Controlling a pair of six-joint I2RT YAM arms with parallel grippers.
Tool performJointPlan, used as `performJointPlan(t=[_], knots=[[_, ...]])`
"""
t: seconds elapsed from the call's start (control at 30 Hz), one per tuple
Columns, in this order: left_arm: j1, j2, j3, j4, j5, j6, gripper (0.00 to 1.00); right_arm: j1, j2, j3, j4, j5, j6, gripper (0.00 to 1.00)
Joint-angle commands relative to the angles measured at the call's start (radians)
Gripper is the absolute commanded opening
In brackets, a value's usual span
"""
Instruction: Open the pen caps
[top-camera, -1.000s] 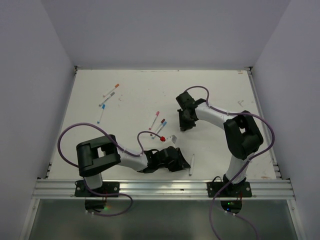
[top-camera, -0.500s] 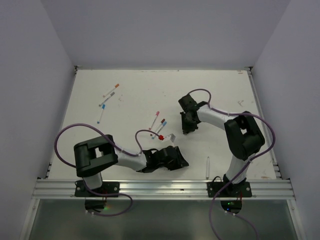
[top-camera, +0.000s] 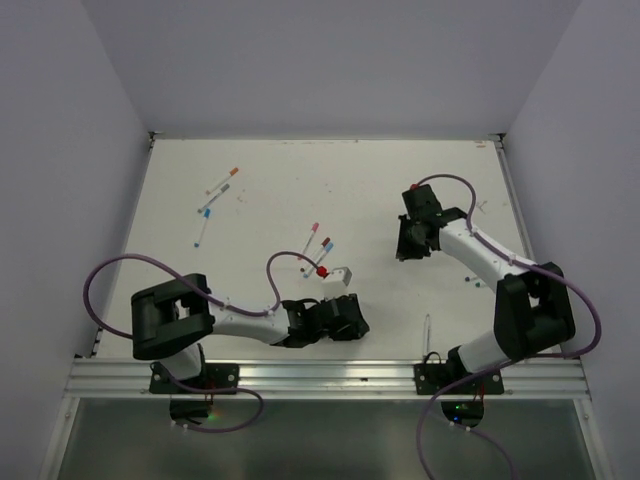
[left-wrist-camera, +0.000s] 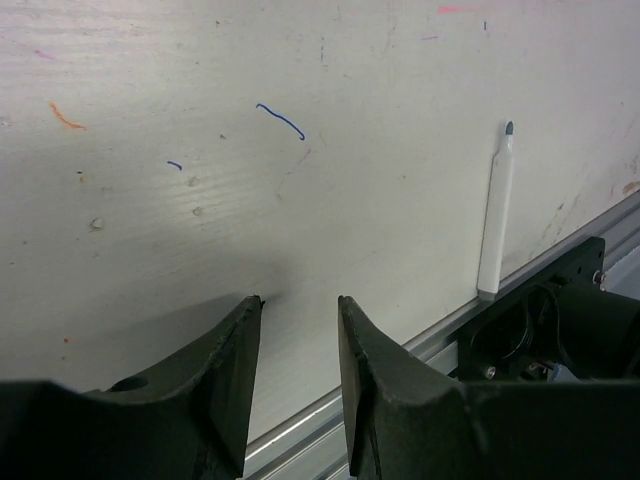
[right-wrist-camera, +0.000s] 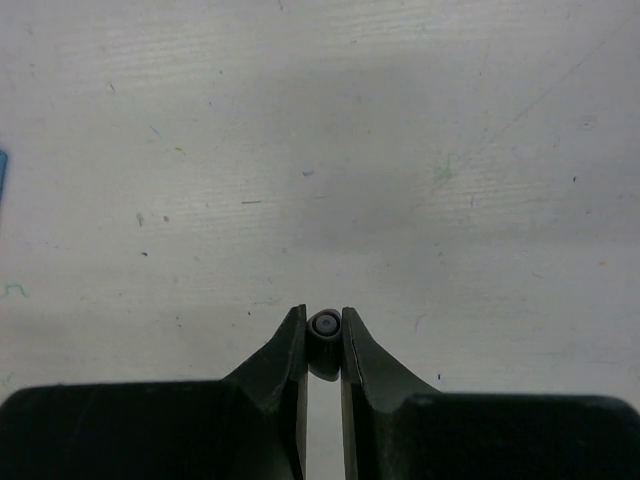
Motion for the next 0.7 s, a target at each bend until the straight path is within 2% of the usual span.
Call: performJointPlan(t=[0.0, 0.13, 0.2, 0.3, 0.53, 0.67], knots=[[0.005, -0.039, -0.020, -0.021, -0.056, 0.024, 0.40, 0.005, 0.057, 0.009, -0.017, -0.014, -0.042, 0.00], [0.003, -0.079, -0.070, -0.001, -0.054, 0.015, 0.41, -0.030, 0.076, -0.010, -0.031, 0.063, -0.041, 0.02], [0.003, -0.095, -0.093, 0.005, -0.060, 0.015, 0.42, -0.045, 0.085, -0.028, -0.026, 0.087, -0.042, 0.07], [0.006, -0.114, -0.102, -0.013, -0.073, 0.020, 0.43, -0.065, 0.090, -0.054, -0.022, 0.116, -0.041, 0.06], [0.031, -0.160, -0.128, -0.054, -0.079, 0.049, 0.45, -0.128, 0.097, -0.116, 0.017, 0.110, -0.050, 0.06], [0.064, -0.205, -0.148, -0.099, -0.109, 0.069, 0.49, -0.137, 0.104, -0.120, 0.030, 0.098, -0.047, 0.11]])
